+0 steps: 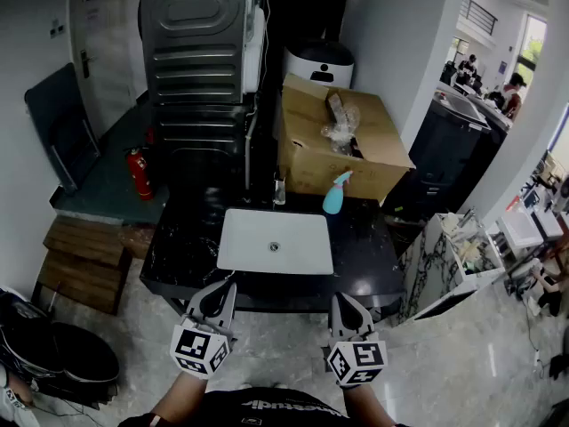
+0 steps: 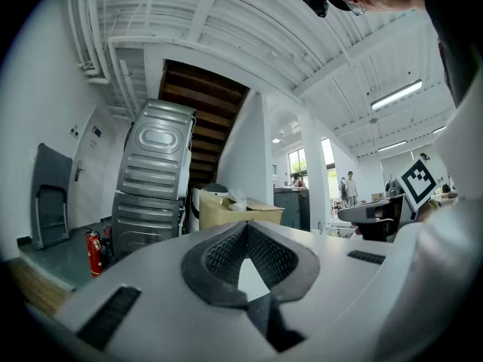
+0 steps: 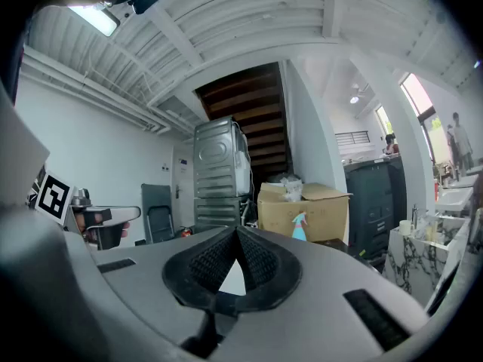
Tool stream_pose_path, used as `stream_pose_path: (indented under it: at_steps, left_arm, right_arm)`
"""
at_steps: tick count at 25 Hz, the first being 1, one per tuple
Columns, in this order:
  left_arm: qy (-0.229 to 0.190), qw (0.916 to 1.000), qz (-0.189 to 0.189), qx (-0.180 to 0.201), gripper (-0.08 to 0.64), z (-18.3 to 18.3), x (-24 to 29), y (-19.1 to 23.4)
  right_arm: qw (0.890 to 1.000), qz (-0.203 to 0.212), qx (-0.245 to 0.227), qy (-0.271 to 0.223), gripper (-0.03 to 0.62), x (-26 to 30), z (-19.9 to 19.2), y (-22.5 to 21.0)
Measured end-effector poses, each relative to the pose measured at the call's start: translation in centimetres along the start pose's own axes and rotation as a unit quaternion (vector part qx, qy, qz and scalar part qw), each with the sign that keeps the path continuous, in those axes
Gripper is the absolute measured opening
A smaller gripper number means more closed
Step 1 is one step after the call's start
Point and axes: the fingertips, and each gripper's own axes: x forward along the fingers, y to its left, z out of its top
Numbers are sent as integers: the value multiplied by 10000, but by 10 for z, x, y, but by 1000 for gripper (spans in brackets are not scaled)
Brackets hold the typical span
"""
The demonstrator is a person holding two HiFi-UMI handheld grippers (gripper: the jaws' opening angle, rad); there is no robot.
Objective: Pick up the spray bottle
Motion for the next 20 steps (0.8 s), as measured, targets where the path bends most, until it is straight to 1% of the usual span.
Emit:
stream_pose_path:
  at_steps: [16, 20]
  left_arm:
    - [18, 9999, -36, -146, 15, 1, 10, -19]
    - [22, 9998, 8, -189, 15, -1, 14, -25]
  right_arm:
    - [10000, 90, -20, -26, 35, -7, 4, -15]
    - [9997, 223, 18, -26, 35, -8, 2, -21]
